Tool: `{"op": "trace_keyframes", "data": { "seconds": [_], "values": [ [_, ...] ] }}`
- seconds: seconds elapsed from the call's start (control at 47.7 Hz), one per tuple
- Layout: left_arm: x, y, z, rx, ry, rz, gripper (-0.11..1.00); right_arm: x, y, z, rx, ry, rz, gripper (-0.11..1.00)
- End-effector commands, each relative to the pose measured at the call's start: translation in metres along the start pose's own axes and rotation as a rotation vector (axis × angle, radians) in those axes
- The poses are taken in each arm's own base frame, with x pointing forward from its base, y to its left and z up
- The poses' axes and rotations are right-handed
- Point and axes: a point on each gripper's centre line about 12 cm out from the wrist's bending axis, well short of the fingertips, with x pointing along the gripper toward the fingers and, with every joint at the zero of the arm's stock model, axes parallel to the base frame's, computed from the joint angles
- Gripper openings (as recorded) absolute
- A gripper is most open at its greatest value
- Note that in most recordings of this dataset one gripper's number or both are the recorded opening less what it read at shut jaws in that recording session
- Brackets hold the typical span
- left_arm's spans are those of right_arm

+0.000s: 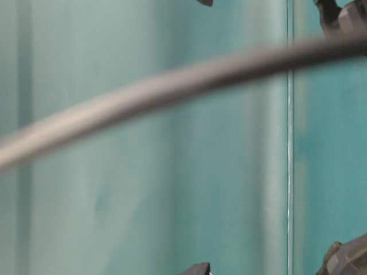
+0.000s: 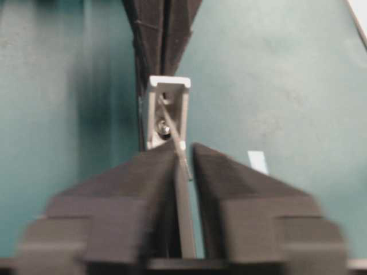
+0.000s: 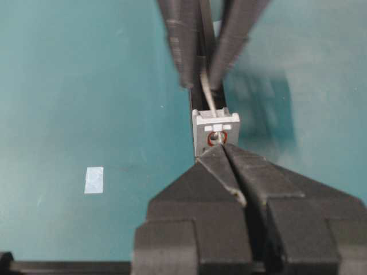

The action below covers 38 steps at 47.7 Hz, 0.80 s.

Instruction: Insert the wire through the hole in the metal fitting marked with a red label.

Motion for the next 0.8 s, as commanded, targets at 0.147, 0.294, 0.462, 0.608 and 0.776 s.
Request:
{"op": "trace_keyframes", "data": {
  "seconds": [0.147, 0.294, 0.462, 0.608, 0.776],
  "values": [
    [-0.0016, -0.0047, 0.0145, -0.002, -0.029, -0.011, -0.10, 0.0014, 0.0029, 0.0095, 0.013, -0.021, 0.007, -0.01],
    [-0.0005, -0.0045, 0.0132, -0.002, -0.012, -0.008, -0.10, 0.0010, 0.0038, 0.0069, 0.013, 0.003, 0.011, -0.01],
    [-0.0005, -0.0044, 0.0130, -0.002, -0.011, -0.007, -0.10, 0.0022, 0.0041, 0.0077, 0.019, 0.001, 0.011, -0.01],
    [-0.0003, -0.0046, 0.0136, -0.002, -0.012, -0.008, -0.10, 0.0026, 0.0057, 0.0094, 0.023, -0.003, 0.014, -0.01],
    [-0.0008, -0.0051, 0.0134, -0.003, -0.012, -0.009, -0.10, 0.0030, 0.0054, 0.0108, 0.025, -0.011, 0.013, 0.11]
  ]
}}
